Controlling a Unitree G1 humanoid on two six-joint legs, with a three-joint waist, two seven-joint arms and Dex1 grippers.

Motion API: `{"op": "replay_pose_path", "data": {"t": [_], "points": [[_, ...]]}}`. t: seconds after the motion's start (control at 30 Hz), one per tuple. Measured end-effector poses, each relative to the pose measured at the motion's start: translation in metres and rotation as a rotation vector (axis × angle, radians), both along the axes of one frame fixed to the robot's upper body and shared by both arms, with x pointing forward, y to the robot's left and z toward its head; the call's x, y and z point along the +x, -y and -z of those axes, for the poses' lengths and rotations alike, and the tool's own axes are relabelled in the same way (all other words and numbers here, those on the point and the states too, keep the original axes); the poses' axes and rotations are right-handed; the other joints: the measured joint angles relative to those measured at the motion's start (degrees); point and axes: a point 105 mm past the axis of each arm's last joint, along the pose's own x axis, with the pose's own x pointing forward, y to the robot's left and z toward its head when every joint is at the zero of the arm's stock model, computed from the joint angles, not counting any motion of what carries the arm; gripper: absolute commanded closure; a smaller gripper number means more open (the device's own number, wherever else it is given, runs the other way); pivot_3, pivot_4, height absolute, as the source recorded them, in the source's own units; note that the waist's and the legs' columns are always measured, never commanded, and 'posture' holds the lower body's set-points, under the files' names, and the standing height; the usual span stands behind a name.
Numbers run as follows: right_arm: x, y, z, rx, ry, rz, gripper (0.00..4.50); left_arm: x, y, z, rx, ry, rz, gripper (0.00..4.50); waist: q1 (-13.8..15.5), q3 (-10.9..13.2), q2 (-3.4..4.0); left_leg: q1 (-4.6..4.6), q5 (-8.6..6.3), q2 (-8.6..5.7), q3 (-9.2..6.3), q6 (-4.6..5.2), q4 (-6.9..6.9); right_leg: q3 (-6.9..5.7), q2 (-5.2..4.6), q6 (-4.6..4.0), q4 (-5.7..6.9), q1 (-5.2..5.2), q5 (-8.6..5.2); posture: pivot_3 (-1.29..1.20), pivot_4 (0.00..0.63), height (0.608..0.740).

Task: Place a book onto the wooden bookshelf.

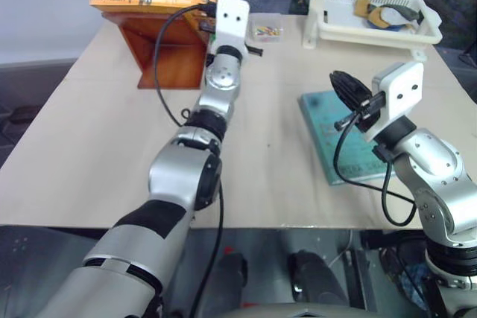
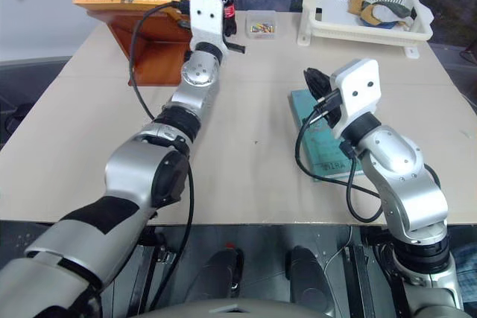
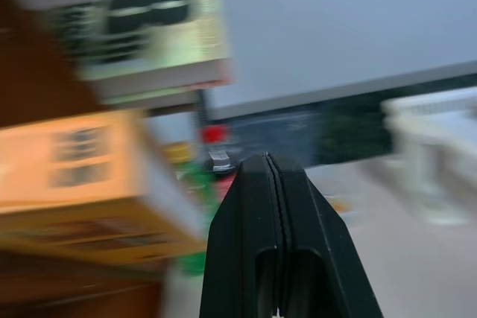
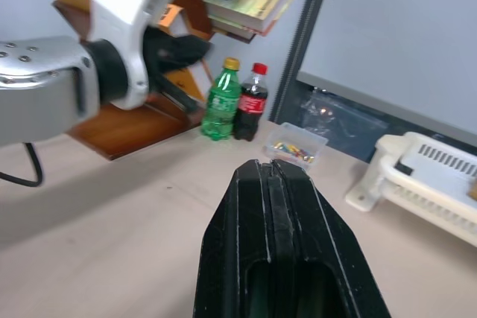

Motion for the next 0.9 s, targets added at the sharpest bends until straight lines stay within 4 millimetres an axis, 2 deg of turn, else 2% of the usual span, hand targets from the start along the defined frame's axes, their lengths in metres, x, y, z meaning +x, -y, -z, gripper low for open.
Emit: {"op": "replay_pose_path", "data": {"t": [0.17,0.3,0.4,0.6,0.83,0.9], "points": [[-0.001,-0.002,-0.004,0.006,0.008,-0.004,4.45,-0.003,-0.015,-0.019,-0.012,0.046,-0.128,4.5,-0.78,-0.01,0.01,0.09,0.0,0.01,0.12,0.0,-0.03,0.12,0.01,0.0,0.02,-0.01,0.0,0.0,0.15,0.74],[-0.002,-0.004,-0.004,0.005,0.006,-0.023,4.45,-0.003,-0.025,-0.021,-0.037,0.05,-0.147,4.5,-1.57,-0.01,0.02,0.15,0.0,0.05,0.11,0.0,-0.14,0.13,0.05,-0.01,0.09,-0.03,0.0,0.0,0.15,0.74],[-0.003,-0.007,-0.007,0.007,0.014,-0.04,4.45,-0.001,-0.024,-0.015,-0.052,0.032,-0.102,4.5,-1.53,-0.01,0.02,0.13,0.0,0.02,0.12,-0.01,-0.14,0.13,0.03,0.0,0.08,-0.03,0.0,0.0,0.15,0.74],[-0.002,-0.01,-0.005,0.001,-0.001,-0.074,4.45,0.001,-0.024,0.013,-0.046,-0.033,-0.027,4.5,-0.83,-0.01,0.02,0.07,0.0,0.0,0.09,-0.01,-0.13,0.1,0.0,-0.01,0.01,-0.03,0.0,0.0,0.15,0.74],[0.0,-0.011,-0.003,0.0,-0.017,-0.097,4.45,-0.001,-0.024,0.015,-0.064,-0.016,0.062,4.5,-0.36,-0.01,0.02,0.05,0.0,0.01,0.08,-0.01,-0.14,0.08,-0.01,-0.01,-0.02,-0.03,0.0,0.0,0.15,0.74],[-0.001,-0.012,-0.002,-0.002,-0.018,-0.104,4.45,-0.003,-0.024,0.02,-0.076,-0.011,0.142,4.5,-0.36,-0.01,0.03,0.06,0.0,0.01,0.08,-0.01,-0.15,0.08,0.0,-0.01,-0.02,-0.03,0.0,0.0,0.15,0.74]]}}
